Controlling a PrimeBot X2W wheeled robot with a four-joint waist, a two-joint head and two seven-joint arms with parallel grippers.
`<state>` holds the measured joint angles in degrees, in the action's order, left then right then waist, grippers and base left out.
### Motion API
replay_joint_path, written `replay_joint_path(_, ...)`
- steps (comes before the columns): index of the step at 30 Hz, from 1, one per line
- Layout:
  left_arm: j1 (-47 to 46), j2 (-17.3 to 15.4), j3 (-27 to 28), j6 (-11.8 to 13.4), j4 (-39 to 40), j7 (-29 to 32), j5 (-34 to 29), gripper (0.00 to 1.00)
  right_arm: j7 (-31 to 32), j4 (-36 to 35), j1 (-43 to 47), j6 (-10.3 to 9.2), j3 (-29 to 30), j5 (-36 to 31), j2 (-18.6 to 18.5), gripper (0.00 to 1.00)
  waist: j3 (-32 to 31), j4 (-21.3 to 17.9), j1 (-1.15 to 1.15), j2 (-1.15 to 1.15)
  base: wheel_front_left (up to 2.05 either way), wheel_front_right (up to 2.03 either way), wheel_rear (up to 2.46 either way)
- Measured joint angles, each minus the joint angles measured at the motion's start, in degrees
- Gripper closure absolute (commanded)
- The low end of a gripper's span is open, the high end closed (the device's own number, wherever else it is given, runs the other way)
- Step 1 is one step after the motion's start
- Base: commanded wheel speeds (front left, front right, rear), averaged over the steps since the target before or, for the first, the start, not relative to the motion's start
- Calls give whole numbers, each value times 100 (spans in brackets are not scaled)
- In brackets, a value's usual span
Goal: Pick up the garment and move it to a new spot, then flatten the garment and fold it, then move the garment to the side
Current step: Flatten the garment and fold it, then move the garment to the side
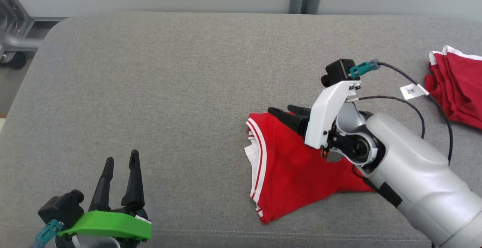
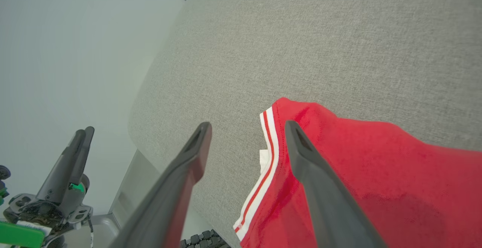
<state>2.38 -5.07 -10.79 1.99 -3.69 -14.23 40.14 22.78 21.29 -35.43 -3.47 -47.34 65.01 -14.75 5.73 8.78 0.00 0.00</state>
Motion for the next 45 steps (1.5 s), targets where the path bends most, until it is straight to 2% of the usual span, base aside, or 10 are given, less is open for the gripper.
replay_joint_path(3,2,-1,0,-3,-3,0,0,0,-74,-48,-90,33,156,0,-125,0,-57,-93,0,0,0,0,0)
replay_joint_path(10,12,-3,-3,-46,13,-1,-9,0,-265,-33,-129,67,601,31,-738,0,-179,-368,0,0,0,0,0)
replay_joint_path(14,24,-2,-24,-47,52,-1,-14,0,-309,56,190,112,649,91,-1065,0,-224,-541,0,0,0,0,0)
replay_joint_path(18,31,-1,-76,-47,104,-1,-87,0,-355,141,770,176,665,235,-1233,0,-213,-750,0,0,0,0,0)
replay_joint_path(27,19,-2,-168,-46,253,2,-194,0,-549,160,1112,342,821,509,-1227,0,87,-931,0,0,0,0,0)
replay_joint_path(32,-31,-3,-264,-47,299,56,-231,0,-623,243,1110,370,882,510,-1209,0,305,-945,0,0,0,0,0)
replay_joint_path(45,-287,-2,-293,-45,316,59,-303,0,-660,651,965,498,873,514,-1056,0,633,-587,0,0,0,0,0)
